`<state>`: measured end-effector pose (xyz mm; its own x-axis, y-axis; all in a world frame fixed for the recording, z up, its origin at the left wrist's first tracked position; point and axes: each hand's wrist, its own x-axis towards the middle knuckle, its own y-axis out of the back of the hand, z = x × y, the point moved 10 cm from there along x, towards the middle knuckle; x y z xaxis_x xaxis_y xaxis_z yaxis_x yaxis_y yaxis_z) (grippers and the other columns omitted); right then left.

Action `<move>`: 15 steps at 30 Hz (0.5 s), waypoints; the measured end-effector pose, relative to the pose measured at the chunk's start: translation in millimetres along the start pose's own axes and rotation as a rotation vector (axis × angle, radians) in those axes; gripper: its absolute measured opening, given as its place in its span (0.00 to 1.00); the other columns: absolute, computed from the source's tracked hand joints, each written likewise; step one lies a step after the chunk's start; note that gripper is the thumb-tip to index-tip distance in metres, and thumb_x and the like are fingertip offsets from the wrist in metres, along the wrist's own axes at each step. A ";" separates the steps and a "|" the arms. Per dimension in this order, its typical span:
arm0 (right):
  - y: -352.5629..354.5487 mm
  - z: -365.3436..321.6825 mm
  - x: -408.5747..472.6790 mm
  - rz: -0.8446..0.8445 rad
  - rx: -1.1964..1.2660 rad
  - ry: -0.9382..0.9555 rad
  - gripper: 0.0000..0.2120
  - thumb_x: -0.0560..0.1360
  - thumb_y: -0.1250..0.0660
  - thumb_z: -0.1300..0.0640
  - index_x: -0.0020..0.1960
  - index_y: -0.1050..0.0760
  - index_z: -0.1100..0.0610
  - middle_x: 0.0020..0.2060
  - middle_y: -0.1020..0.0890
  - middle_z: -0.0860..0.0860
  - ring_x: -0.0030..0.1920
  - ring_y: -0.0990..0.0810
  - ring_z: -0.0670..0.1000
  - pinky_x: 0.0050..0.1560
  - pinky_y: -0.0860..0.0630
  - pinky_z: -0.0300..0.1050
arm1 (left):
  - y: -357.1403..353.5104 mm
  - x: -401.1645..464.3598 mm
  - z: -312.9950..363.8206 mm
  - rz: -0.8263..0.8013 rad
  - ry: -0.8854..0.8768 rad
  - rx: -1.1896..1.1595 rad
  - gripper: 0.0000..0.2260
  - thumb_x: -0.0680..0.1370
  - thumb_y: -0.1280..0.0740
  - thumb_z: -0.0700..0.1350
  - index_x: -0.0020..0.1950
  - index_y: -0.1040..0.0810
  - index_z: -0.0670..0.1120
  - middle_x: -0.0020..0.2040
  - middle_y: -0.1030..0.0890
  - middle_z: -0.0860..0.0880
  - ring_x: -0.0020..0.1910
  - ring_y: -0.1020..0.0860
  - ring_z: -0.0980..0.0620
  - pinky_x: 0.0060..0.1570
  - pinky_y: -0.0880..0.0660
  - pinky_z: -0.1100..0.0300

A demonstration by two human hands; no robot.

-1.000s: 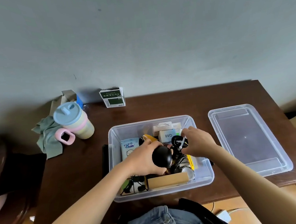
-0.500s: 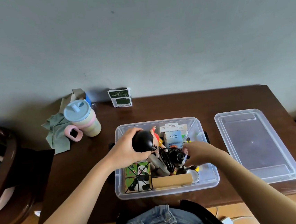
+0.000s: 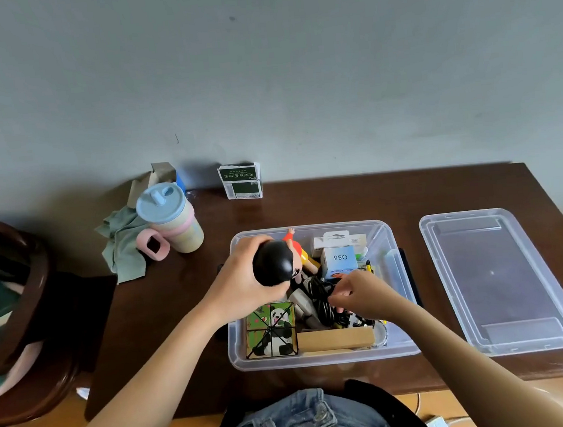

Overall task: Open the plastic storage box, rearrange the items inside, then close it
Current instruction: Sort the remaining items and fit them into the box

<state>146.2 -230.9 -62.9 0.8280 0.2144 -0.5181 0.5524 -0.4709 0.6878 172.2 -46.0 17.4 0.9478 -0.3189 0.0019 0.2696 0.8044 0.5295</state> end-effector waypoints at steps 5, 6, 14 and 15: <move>-4.3 11.3 -7.6 -0.182 -0.212 -0.051 0.12 0.73 0.34 0.54 0.45 0.19 0.62 0.40 0.17 0.56 0.39 0.23 0.51 0.39 0.26 0.42 | 10.9 4.5 -14.6 0.097 0.098 -0.142 0.26 0.66 0.23 0.47 0.61 0.28 0.53 0.57 0.24 0.55 0.58 0.26 0.61 0.57 0.29 0.64; -5.2 11.8 -9.9 -0.226 -0.266 -0.056 0.12 0.74 0.33 0.52 0.47 0.18 0.61 0.41 0.16 0.55 0.41 0.21 0.52 0.40 0.26 0.42 | 11.6 5.8 -17.9 0.099 0.129 -0.184 0.27 0.65 0.24 0.50 0.61 0.28 0.53 0.57 0.24 0.56 0.58 0.25 0.60 0.57 0.27 0.63; 50.6 -55.7 -14.7 -0.001 -0.166 0.103 0.19 0.74 0.33 0.46 0.59 0.25 0.57 0.50 0.18 0.52 0.48 0.21 0.51 0.51 0.24 0.47 | 16.1 11.9 -19.2 0.051 0.161 -0.231 0.20 0.65 0.27 0.55 0.55 0.25 0.60 0.52 0.20 0.58 0.53 0.23 0.61 0.50 0.24 0.63; 58.4 -69.3 -15.8 0.031 -0.052 0.153 0.22 0.73 0.31 0.46 0.64 0.29 0.52 0.53 0.20 0.49 0.47 0.21 0.48 0.52 0.24 0.46 | 16.9 13.0 -16.6 0.032 0.151 -0.226 0.20 0.65 0.26 0.54 0.56 0.25 0.60 0.52 0.20 0.58 0.53 0.23 0.61 0.50 0.26 0.65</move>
<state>172.1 -202.5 20.7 0.8473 0.3304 -0.4158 0.5277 -0.4353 0.7294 191.9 -28.2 12.3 0.9667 -0.2262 -0.1199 0.2537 0.9097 0.3288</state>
